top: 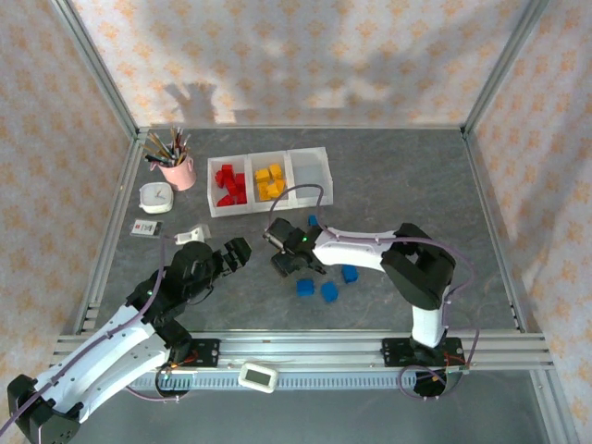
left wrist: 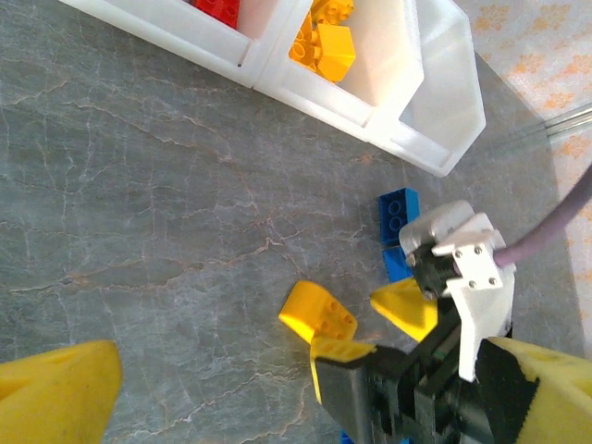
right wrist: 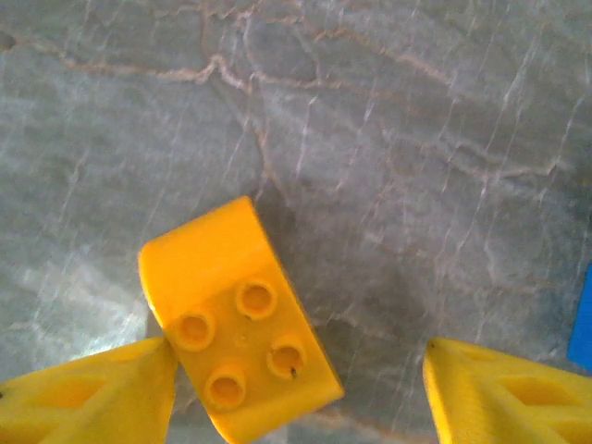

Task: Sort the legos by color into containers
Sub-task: Pick up the lego from the center of the table, then place the lego in the container.

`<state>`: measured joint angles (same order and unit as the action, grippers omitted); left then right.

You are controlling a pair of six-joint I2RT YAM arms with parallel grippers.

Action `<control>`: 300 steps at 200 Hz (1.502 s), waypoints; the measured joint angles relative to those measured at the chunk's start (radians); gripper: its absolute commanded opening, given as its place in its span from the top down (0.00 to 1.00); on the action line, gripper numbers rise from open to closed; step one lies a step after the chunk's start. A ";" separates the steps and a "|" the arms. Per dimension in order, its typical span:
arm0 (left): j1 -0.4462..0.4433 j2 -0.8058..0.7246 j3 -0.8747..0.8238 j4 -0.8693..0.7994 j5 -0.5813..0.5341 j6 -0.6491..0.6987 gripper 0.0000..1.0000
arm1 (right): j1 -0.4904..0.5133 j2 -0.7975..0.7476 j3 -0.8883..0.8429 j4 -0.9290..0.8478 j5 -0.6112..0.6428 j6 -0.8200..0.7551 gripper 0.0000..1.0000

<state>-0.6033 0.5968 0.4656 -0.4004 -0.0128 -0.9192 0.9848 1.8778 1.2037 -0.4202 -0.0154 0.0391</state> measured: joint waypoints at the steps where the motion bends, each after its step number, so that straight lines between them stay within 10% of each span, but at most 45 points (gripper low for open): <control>1: 0.000 0.000 0.000 0.000 0.000 0.000 0.01 | -0.001 0.002 0.001 0.001 -0.001 -0.001 0.33; 97: 0.000 -0.003 -0.005 -0.009 -0.008 0.000 0.01 | -0.015 0.031 0.008 0.011 -0.068 -0.026 0.70; 207: 0.002 0.076 0.039 0.024 -0.058 0.017 0.01 | -0.132 -0.034 0.241 0.002 -0.062 0.035 0.70; 300: 0.114 0.232 0.162 0.131 -0.074 0.113 0.01 | -0.216 0.385 0.751 -0.011 0.045 0.093 0.58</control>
<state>-0.4896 0.8291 0.6273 -0.2691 -0.0868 -0.8059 0.7685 2.2631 1.9545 -0.4313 0.0299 0.1322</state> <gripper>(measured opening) 0.991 0.357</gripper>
